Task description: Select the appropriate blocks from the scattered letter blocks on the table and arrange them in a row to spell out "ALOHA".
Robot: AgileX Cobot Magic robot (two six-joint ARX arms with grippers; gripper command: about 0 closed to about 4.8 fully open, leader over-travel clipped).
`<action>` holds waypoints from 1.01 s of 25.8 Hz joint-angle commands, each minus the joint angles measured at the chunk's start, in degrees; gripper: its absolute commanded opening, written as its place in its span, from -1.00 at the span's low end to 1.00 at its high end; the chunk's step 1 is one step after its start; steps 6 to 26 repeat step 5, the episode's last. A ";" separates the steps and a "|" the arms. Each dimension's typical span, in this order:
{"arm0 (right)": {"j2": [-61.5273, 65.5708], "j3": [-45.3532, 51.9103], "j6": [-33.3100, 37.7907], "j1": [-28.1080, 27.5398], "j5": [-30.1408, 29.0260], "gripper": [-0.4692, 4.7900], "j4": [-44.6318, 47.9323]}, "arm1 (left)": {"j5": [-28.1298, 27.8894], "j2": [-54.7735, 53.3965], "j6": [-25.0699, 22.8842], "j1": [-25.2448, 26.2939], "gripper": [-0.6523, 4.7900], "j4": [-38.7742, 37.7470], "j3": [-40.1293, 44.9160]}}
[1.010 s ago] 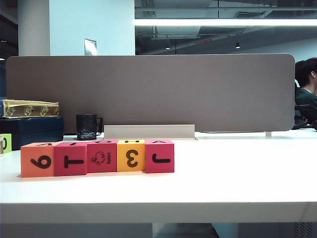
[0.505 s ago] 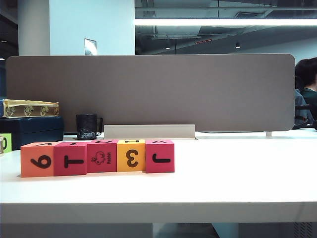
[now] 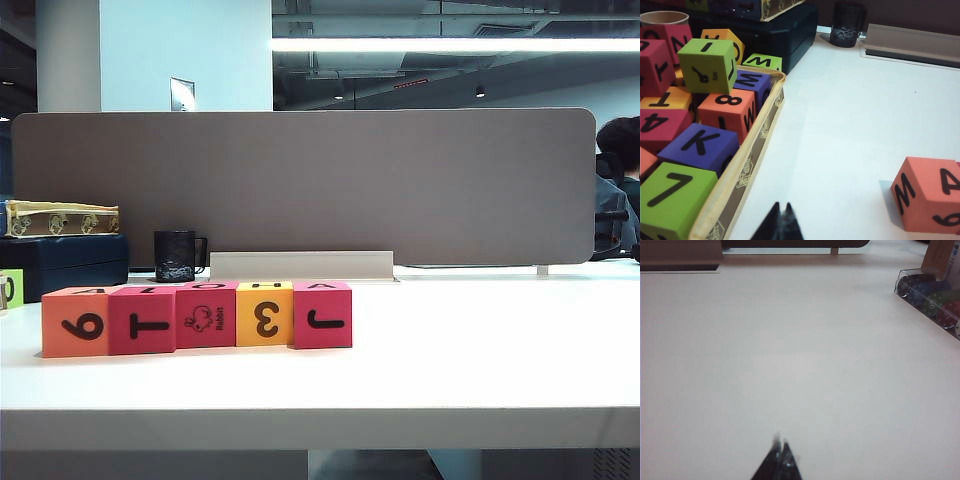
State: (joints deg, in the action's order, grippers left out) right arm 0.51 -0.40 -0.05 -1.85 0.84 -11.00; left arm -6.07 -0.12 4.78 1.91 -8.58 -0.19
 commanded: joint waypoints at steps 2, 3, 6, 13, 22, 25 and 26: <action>-0.63 0.33 -0.15 0.02 -0.13 -0.82 0.50 | 0.04 -0.02 0.15 -0.02 -0.78 0.46 -0.13; -0.63 0.33 -0.15 0.02 -0.13 -0.82 0.50 | 0.04 -0.02 0.15 -0.02 -0.78 0.44 -0.15; -0.63 0.33 -0.15 0.02 -0.13 -0.82 0.50 | 0.04 -0.02 0.15 -0.02 -0.78 0.46 -0.15; -0.63 0.33 -0.15 0.02 -0.13 -0.82 0.50 | 0.04 -0.02 0.15 -0.02 -0.78 0.46 -0.15; -0.63 0.33 -0.15 0.02 -0.13 -0.82 0.50 | 0.04 -0.02 0.15 -0.02 -0.78 0.46 -0.15; -0.63 0.33 -0.15 0.02 -0.13 -0.82 0.50 | 0.04 -0.02 0.15 -0.02 -0.78 0.46 -0.15; -0.63 0.33 -0.15 0.02 -0.13 -0.82 0.50 | 0.04 -0.02 0.15 -0.02 -0.78 0.46 -0.15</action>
